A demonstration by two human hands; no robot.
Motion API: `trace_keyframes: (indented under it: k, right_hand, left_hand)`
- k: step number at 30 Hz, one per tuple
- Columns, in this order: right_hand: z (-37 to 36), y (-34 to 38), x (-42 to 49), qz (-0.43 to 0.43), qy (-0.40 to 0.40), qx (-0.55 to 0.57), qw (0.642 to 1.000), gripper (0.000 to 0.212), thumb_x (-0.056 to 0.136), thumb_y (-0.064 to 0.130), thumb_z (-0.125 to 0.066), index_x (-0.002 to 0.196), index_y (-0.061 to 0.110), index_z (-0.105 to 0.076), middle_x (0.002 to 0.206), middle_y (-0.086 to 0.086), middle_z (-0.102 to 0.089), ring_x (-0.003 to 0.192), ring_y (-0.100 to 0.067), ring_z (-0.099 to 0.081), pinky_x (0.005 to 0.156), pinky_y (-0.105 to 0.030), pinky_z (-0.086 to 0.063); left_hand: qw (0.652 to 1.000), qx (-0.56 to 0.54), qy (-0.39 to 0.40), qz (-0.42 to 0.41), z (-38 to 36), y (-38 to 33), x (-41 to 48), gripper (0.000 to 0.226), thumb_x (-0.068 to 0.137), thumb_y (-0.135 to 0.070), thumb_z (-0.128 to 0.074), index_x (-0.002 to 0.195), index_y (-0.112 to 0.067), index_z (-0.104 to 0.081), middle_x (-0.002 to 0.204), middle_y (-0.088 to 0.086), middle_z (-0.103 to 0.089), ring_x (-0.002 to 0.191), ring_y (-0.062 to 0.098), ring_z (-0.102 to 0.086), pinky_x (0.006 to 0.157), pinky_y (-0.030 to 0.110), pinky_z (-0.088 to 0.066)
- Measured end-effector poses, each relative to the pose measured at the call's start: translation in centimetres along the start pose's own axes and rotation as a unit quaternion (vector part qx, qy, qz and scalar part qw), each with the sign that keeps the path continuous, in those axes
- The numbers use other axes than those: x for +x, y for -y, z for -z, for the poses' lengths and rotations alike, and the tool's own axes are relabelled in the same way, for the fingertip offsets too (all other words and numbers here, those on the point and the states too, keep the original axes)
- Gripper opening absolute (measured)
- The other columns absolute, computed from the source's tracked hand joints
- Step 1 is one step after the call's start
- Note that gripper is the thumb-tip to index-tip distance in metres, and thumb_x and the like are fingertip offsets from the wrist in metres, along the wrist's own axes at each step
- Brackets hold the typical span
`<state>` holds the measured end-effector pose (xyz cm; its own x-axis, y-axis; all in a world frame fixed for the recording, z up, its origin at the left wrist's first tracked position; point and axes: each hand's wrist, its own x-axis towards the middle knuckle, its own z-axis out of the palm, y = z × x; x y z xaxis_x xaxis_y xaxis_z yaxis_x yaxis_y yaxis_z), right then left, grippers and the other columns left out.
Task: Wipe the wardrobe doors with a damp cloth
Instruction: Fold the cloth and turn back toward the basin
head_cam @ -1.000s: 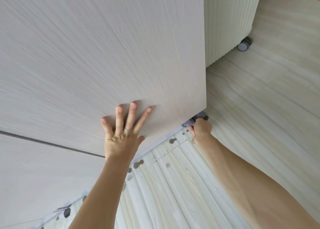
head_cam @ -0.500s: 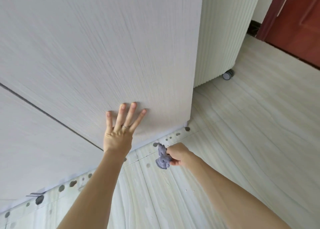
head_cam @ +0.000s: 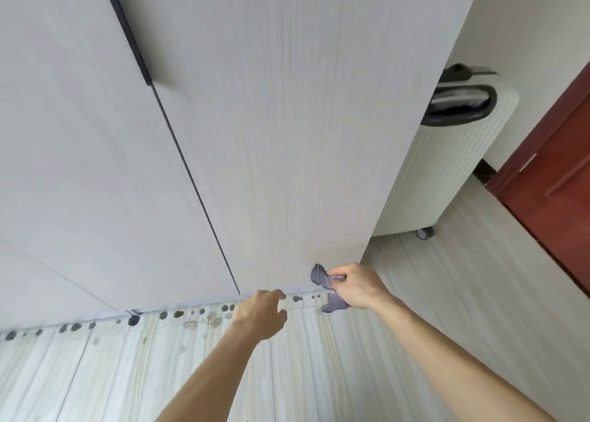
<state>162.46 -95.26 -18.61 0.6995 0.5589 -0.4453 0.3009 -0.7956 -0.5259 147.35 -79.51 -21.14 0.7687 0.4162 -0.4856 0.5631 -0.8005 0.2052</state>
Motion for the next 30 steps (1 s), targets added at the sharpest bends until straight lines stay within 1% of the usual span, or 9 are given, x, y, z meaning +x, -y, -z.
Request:
trace_keyframes:
  k: [3,5,8,10,15,20,25,28,30]
  right_hand:
    - [5.5,5.6,-4.9,0.069,-0.027,-0.035,0.997,0.025,0.088,0.019,-0.051,0.104,0.019,-0.071,0.096,-0.005,-0.07,0.094,-0.025,-0.063,0.065,-0.029,-0.043]
    - [9.6,9.6,-8.5,0.095,-0.043,-0.036,0.994,0.026,0.089,0.017,-0.052,0.104,0.022,-0.073,0.101,0.0,-0.073,0.099,-0.024,-0.063,0.078,-0.033,-0.051]
    - [14.5,14.9,-13.2,0.119,-0.052,-0.043,0.991,0.028,0.092,0.02,-0.055,0.11,0.031,-0.075,0.112,0.005,-0.073,0.106,-0.019,-0.062,0.088,-0.031,-0.05]
    - [19.0,19.3,-16.3,0.135,-0.056,-0.036,0.989,0.03,0.093,0.025,-0.056,0.115,0.037,-0.073,0.116,0.008,-0.07,0.11,-0.015,-0.061,0.088,-0.026,-0.046]
    - [28.1,30.2,-23.8,0.183,-0.052,-0.028,0.981,0.029,0.094,0.029,-0.059,0.119,0.036,-0.071,0.121,0.006,-0.067,0.111,-0.014,-0.06,0.088,-0.021,-0.041]
    - [34.2,40.2,-30.2,0.251,-0.054,-0.039,0.966,0.031,0.092,0.021,-0.059,0.117,0.034,-0.071,0.122,0.015,-0.064,0.106,-0.008,-0.057,0.08,-0.013,-0.034]
    - [34.7,47.3,-34.5,0.291,-0.065,0.02,0.954,0.047,0.082,0.028,-0.073,0.127,0.037,-0.062,0.112,0.011,-0.06,0.079,0.001,-0.054,0.077,-0.018,-0.041]
    - [33.1,50.0,-36.1,0.268,0.019,0.113,0.957,0.076,0.076,0.036,-0.083,0.141,0.039,-0.045,0.123,0.013,-0.059,0.081,0.002,-0.06,0.078,-0.017,-0.043]
    - [31.1,51.8,-36.9,0.247,0.095,0.163,0.951,0.07,0.077,0.036,-0.084,0.137,0.037,-0.047,0.118,0.009,-0.064,0.073,0.001,-0.061,0.064,-0.014,-0.043]
  left_hand:
    - [0.999,-0.046,-0.003,0.003,7.0,-1.7,-4.8,0.044,0.1,-0.041,-0.046,0.144,-0.039,-0.046,0.14,-0.007,-0.058,0.127,0.019,-0.056,0.098,0.034,-0.046]
    - [0.996,-0.092,-0.003,0.008,12.1,-2.6,-8.4,0.044,0.099,-0.041,-0.049,0.142,-0.04,-0.048,0.137,-0.01,-0.06,0.123,0.017,-0.058,0.097,0.031,-0.047]
    - [0.976,-0.215,0.005,0.021,18.9,-3.6,-13.6,0.041,0.093,-0.041,-0.057,0.135,-0.04,-0.055,0.125,-0.013,-0.065,0.097,0.014,-0.064,0.091,0.03,-0.053]
    - [0.951,-0.309,-0.003,0.028,25.5,-3.9,-17.3,0.038,0.089,-0.039,-0.062,0.127,-0.039,-0.059,0.115,-0.014,-0.068,0.086,0.011,-0.064,0.08,0.029,-0.054]
    - [0.867,-0.499,-0.013,0.014,39.9,-4.6,-27.0,0.036,0.075,-0.035,-0.066,0.111,-0.03,-0.065,0.106,-0.003,-0.072,0.092,0.016,-0.069,0.065,0.02,-0.045]
    - [0.821,-0.57,-0.03,-0.012,50.3,-2.8,-35.3,0.043,0.078,-0.049,-0.064,0.114,-0.027,-0.07,0.112,-0.008,-0.073,0.101,0.018,-0.072,0.091,0.039,-0.048]
    - [0.793,-0.597,-0.112,-0.029,55.5,1.5,-41.6,0.042,0.076,-0.034,-0.07,0.111,-0.012,-0.066,0.103,0.005,-0.077,0.096,0.018,-0.074,0.092,0.039,-0.051]
    - [0.769,-0.625,-0.125,-0.045,56.3,4.6,-44.7,0.019,0.095,-0.016,-0.064,0.112,-0.008,-0.064,0.107,0.01,-0.076,0.1,0.023,-0.074,0.095,0.04,-0.052]
    - [0.758,-0.637,-0.129,-0.048,56.0,7.2,-47.1,0.01,0.099,-0.011,-0.056,0.107,-0.011,-0.063,0.105,0.009,-0.076,0.099,0.022,-0.074,0.095,0.04,-0.052]
